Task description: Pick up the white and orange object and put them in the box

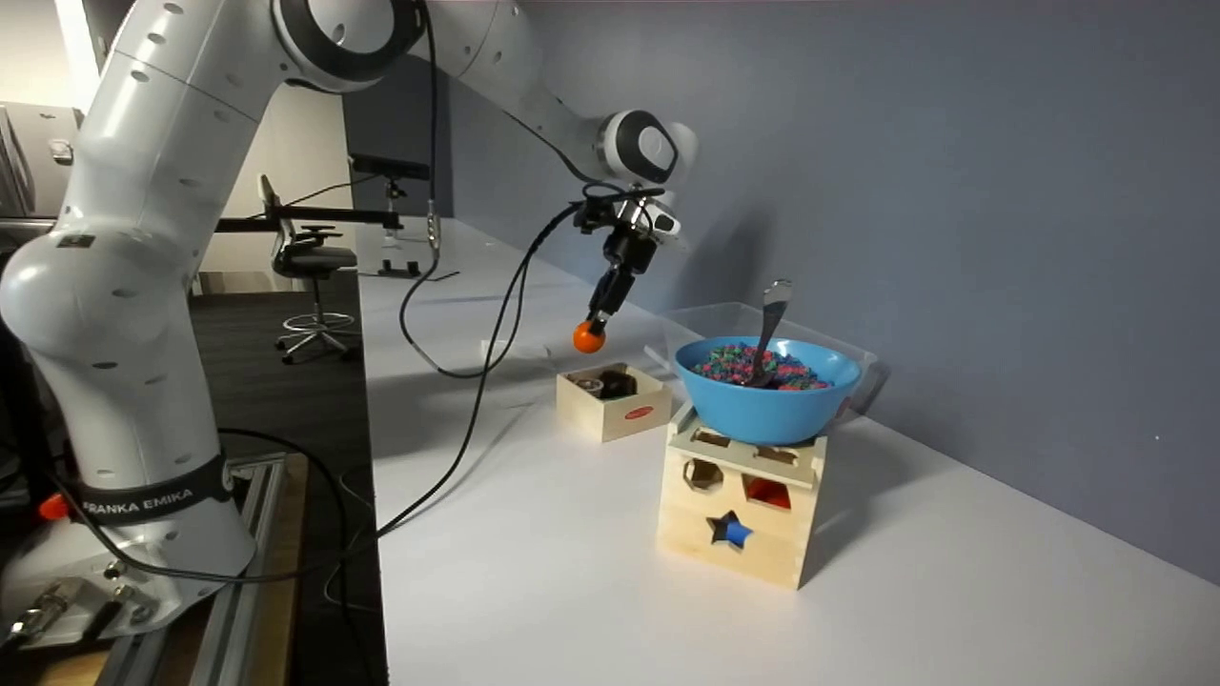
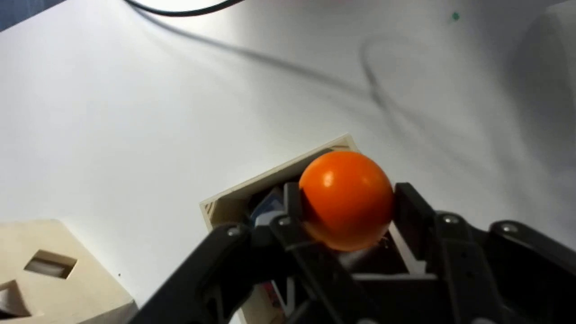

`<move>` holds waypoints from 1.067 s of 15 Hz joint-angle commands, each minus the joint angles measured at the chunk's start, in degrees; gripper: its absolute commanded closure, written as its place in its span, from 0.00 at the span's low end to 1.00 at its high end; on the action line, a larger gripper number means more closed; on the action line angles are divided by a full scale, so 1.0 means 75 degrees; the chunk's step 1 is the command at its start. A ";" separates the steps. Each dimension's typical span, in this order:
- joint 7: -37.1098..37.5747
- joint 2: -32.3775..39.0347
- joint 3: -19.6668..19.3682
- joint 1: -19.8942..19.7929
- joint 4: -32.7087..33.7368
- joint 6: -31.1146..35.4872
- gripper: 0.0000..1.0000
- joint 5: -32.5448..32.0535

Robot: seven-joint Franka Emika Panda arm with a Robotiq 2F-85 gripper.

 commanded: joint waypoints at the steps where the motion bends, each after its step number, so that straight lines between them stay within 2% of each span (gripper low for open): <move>1: -0.1429 -0.0387 -0.0020 -0.0128 -0.0726 0.0418 0.71 -0.0969; 5: -0.2639 -0.0275 -0.0016 -0.0328 -0.0985 0.1435 0.71 -0.1900; 7: -0.2902 -0.0204 0.0014 -0.0391 -0.1046 0.1871 0.71 -0.1956; 13: -0.2826 -0.0289 0.0115 -0.0336 -0.1261 0.2154 0.71 -0.1704; 14: -0.2892 -0.0295 0.0141 -0.0337 -0.1304 0.2072 0.21 -0.1688; 15: -0.2837 -0.0316 0.0147 -0.0339 -0.1369 0.2100 0.20 -0.1667; 16: -0.2805 -0.0347 0.0148 -0.0352 -0.1425 0.2106 0.13 -0.1640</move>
